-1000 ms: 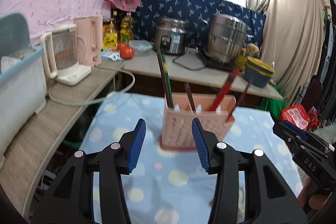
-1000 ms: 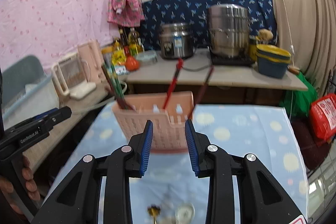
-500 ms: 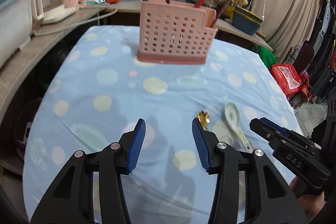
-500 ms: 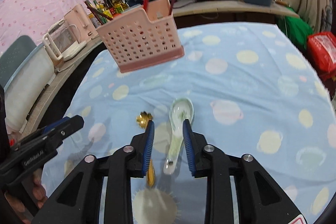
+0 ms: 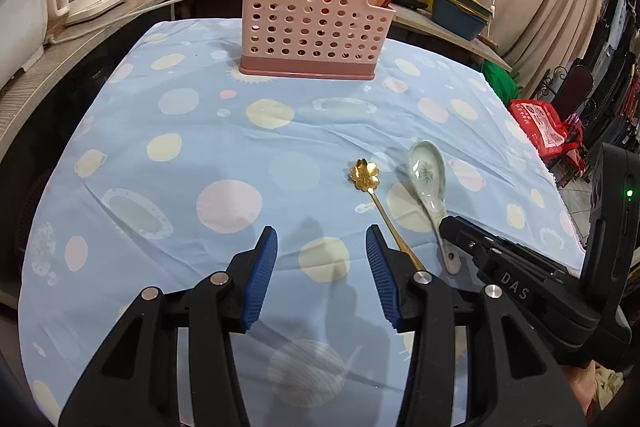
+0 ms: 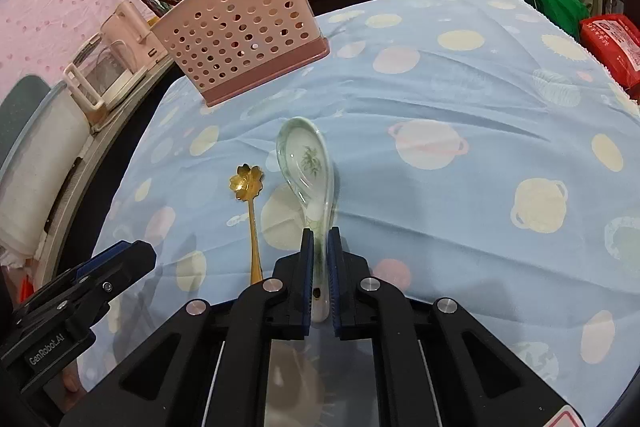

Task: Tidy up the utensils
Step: 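Grasp the gold spoon with the left tool while the right tool grasps the white spoon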

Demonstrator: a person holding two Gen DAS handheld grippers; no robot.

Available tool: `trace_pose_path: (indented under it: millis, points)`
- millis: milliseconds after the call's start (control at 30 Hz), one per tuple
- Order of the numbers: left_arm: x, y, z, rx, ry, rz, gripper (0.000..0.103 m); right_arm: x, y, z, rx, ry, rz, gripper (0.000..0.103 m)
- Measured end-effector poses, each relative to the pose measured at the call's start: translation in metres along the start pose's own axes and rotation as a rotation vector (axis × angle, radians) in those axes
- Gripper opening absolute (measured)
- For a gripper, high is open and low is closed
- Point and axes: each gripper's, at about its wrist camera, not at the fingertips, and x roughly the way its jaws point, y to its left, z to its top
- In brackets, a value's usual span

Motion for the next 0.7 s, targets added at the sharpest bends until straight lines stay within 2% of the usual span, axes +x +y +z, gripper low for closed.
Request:
trace_pose_path:
  millis: [333, 533, 700]
  points:
    - [0.009, -0.008, -0.005, 0.001, 0.030, -0.020, 0.044, 0.002, 0.000, -0.005, -0.007, 0.011, 0.008, 0.008]
    - [0.012, -0.015, -0.008, 0.011, 0.046, -0.030, 0.044, -0.001, 0.006, -0.010, -0.054, 0.005, -0.037, 0.007]
    - [0.018, -0.025, -0.010, 0.026, 0.063, -0.047, 0.044, -0.017, -0.004, -0.013, -0.023, -0.002, -0.066, 0.007]
